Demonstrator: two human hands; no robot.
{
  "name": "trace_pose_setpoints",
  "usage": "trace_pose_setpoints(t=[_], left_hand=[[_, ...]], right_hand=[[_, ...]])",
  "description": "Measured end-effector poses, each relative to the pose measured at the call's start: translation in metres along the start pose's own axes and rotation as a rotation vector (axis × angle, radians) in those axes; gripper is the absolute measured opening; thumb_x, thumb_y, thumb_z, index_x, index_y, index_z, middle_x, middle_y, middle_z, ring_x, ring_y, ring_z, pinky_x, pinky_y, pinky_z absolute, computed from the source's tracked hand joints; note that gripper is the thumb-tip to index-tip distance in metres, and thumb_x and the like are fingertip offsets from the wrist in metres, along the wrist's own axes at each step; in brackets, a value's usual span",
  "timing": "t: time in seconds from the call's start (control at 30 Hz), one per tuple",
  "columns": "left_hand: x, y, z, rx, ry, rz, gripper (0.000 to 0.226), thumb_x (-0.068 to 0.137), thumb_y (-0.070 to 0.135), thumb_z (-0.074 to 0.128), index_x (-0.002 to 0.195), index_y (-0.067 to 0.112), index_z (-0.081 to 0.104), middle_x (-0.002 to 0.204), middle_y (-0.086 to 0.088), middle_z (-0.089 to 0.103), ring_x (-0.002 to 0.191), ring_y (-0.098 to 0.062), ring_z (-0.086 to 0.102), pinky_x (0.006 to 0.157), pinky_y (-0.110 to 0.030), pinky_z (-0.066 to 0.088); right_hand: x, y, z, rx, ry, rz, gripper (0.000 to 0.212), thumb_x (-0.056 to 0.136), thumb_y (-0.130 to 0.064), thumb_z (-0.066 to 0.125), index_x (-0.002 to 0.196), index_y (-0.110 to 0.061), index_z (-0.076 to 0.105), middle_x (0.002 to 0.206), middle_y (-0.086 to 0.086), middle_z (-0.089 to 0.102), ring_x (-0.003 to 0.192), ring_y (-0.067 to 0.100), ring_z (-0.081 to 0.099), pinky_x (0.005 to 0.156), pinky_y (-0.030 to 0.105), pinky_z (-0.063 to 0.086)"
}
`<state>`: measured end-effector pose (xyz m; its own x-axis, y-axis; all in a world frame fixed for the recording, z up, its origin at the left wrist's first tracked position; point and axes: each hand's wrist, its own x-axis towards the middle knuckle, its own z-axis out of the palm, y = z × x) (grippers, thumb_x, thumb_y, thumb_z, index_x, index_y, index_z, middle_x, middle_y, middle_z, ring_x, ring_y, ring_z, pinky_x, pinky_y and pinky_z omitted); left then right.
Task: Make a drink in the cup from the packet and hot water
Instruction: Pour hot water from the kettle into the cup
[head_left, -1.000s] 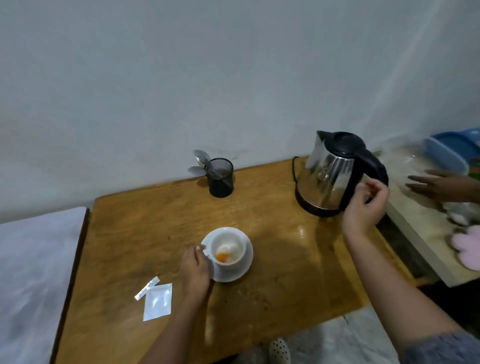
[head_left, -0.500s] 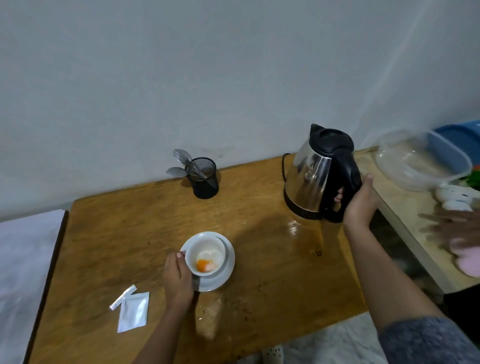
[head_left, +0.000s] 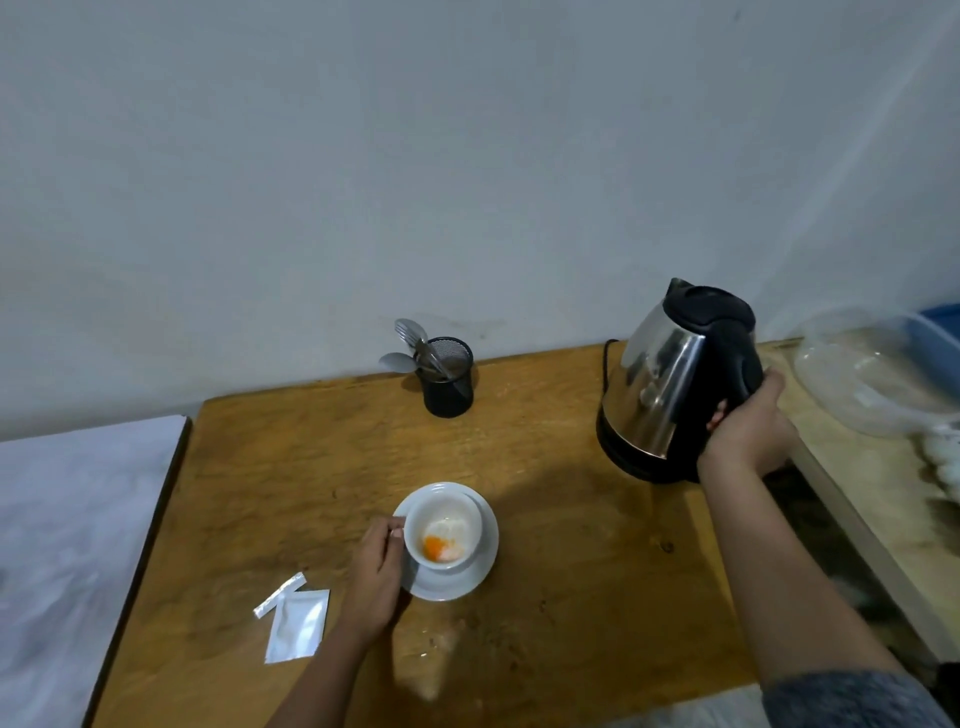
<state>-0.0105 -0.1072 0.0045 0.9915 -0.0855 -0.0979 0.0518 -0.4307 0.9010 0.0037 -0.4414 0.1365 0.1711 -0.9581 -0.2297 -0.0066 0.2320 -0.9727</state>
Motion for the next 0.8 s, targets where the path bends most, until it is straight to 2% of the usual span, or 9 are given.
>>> trace_pose_setpoints(t=[0.17,0.27,0.4,0.5,0.53,0.63,0.7,0.8], left_hand=[[0.001,-0.002,-0.004,0.034,-0.057,-0.020,0.021,0.097,0.016,0.038,0.092,0.020,0.058,0.093,-0.001,0.062,0.087,-0.008,0.056,0.070,-0.019,0.042],[0.000,-0.002,-0.004,0.049,-0.065,-0.017,0.021,0.097,0.018,0.038,0.092,0.019,0.058,0.092,0.000,0.061,0.087,-0.007,0.056,0.070,-0.020,0.043],[0.001,-0.006,-0.006,0.041,-0.087,-0.034,0.020,0.097,0.021,0.038,0.096,0.017,0.058,0.094,-0.002,0.061,0.088,-0.009,0.056,0.071,-0.023,0.043],[0.004,-0.011,-0.008,0.034,-0.118,-0.049,0.020,0.097,0.022,0.038,0.098,0.017,0.057,0.098,-0.004,0.061,0.091,-0.012,0.056,0.074,-0.027,0.044],[0.005,-0.012,-0.008,0.034,-0.124,-0.053,0.020,0.097,0.023,0.038,0.098,0.018,0.057,0.098,-0.004,0.061,0.091,-0.012,0.056,0.075,-0.028,0.044],[0.005,-0.012,-0.010,0.022,-0.132,-0.056,0.019,0.097,0.022,0.039,0.096,0.016,0.057,0.096,-0.005,0.060,0.088,-0.011,0.054,0.073,-0.026,0.043],[0.006,-0.013,-0.010,0.010,-0.146,-0.068,0.020,0.097,0.024,0.039,0.097,0.016,0.057,0.097,-0.004,0.060,0.089,-0.012,0.054,0.073,-0.026,0.043],[0.007,-0.016,-0.011,0.002,-0.164,-0.083,0.020,0.097,0.029,0.039,0.098,0.019,0.057,0.098,-0.003,0.060,0.090,-0.014,0.054,0.075,-0.029,0.043]], right_hand=[[-0.010,-0.026,-0.002,-0.061,-0.062,-0.154,0.046,0.086,-0.051,0.049,0.052,-0.021,0.052,0.052,-0.003,0.054,0.042,0.008,0.050,0.053,0.029,0.042],[-0.016,-0.045,-0.003,-0.068,-0.172,-0.274,0.048,0.085,-0.048,0.055,0.048,-0.018,0.049,0.048,-0.001,0.051,0.031,0.000,0.046,0.050,0.028,0.040],[-0.028,-0.050,0.001,-0.227,-0.335,-0.495,0.058,0.086,-0.045,0.059,0.040,-0.015,0.039,0.027,-0.008,0.044,0.027,0.003,0.040,0.037,0.015,0.030],[-0.036,-0.040,0.005,-0.321,-0.414,-0.531,0.060,0.084,-0.044,0.062,0.037,-0.017,0.036,0.030,-0.007,0.037,0.032,0.010,0.036,0.047,0.026,0.032],[-0.037,-0.034,0.007,-0.339,-0.437,-0.524,0.061,0.082,-0.045,0.063,0.036,-0.014,0.038,0.035,-0.001,0.038,0.035,0.014,0.036,0.050,0.028,0.033],[-0.044,-0.018,0.011,-0.406,-0.560,-0.499,0.067,0.080,-0.048,0.064,0.041,0.004,0.047,0.037,0.010,0.040,0.041,0.027,0.042,0.052,0.033,0.035],[-0.054,-0.015,0.013,-0.467,-0.696,-0.505,0.063,0.079,-0.048,0.065,0.034,-0.009,0.046,0.029,-0.002,0.037,0.040,0.026,0.040,0.052,0.032,0.034],[-0.073,-0.019,0.017,-0.621,-0.857,-0.599,0.068,0.079,-0.046,0.065,0.030,-0.017,0.029,0.026,-0.004,0.025,0.037,0.022,0.030,0.051,0.030,0.028]])
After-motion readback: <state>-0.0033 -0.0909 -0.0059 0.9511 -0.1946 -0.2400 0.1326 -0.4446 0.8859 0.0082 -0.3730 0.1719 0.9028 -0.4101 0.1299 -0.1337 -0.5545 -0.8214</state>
